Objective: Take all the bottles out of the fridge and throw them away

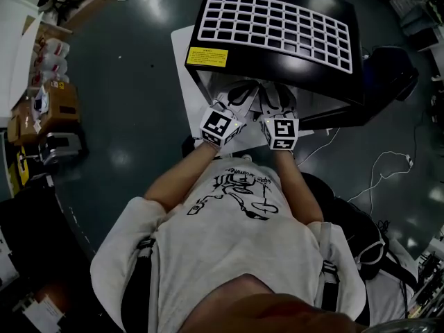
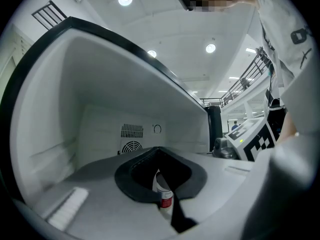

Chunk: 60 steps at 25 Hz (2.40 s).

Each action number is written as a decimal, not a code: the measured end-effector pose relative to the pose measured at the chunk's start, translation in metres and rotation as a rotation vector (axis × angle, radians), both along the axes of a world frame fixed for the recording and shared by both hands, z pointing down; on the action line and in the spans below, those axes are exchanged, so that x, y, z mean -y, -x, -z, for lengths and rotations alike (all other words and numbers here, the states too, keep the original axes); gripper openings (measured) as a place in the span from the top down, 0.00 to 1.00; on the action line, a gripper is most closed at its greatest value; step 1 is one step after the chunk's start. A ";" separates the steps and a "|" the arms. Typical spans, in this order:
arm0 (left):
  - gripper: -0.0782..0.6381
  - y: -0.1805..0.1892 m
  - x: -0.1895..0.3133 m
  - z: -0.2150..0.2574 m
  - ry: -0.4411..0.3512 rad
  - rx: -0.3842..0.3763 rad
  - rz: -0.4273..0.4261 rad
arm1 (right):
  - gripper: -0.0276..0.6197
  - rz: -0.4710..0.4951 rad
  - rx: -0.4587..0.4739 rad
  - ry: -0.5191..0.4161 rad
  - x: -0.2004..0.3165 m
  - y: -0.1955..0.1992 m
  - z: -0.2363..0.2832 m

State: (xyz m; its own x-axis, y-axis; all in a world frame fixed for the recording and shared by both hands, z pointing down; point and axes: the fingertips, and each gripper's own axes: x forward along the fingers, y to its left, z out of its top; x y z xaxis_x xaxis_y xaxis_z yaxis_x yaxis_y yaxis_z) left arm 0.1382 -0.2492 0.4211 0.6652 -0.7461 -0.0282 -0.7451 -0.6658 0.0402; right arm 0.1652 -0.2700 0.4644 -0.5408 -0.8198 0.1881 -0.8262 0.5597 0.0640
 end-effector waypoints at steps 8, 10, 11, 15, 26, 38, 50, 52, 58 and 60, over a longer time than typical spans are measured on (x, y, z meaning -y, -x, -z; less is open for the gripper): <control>0.88 0.001 0.013 -0.017 0.017 0.015 0.013 | 0.68 -0.008 -0.005 0.025 0.021 0.003 -0.017; 0.88 0.002 0.017 -0.021 0.025 0.021 0.018 | 0.67 -0.007 -0.011 0.038 0.027 0.004 -0.023; 0.88 0.002 0.018 -0.023 0.029 0.023 0.021 | 0.66 -0.007 -0.014 0.044 0.029 0.004 -0.025; 0.88 0.003 0.023 -0.032 0.046 0.034 0.025 | 0.65 -0.009 -0.014 0.064 0.038 0.005 -0.033; 0.88 0.008 0.033 -0.047 0.082 0.043 0.039 | 0.65 -0.011 0.015 0.083 0.058 0.008 -0.040; 0.88 0.014 0.035 -0.046 0.086 0.043 0.041 | 0.71 -0.009 0.032 0.070 0.062 0.007 -0.038; 0.88 0.012 0.032 -0.042 0.082 0.043 0.037 | 0.72 -0.001 0.020 0.076 0.049 0.003 -0.038; 0.88 0.012 0.031 -0.041 0.082 0.043 0.036 | 0.72 0.002 0.017 0.081 0.046 0.003 -0.038; 0.88 0.012 0.027 -0.037 0.079 0.036 0.038 | 0.72 0.023 0.006 0.074 0.032 0.001 -0.032; 0.88 0.012 0.026 -0.037 0.078 0.036 0.037 | 0.72 0.031 0.007 0.071 0.028 0.001 -0.028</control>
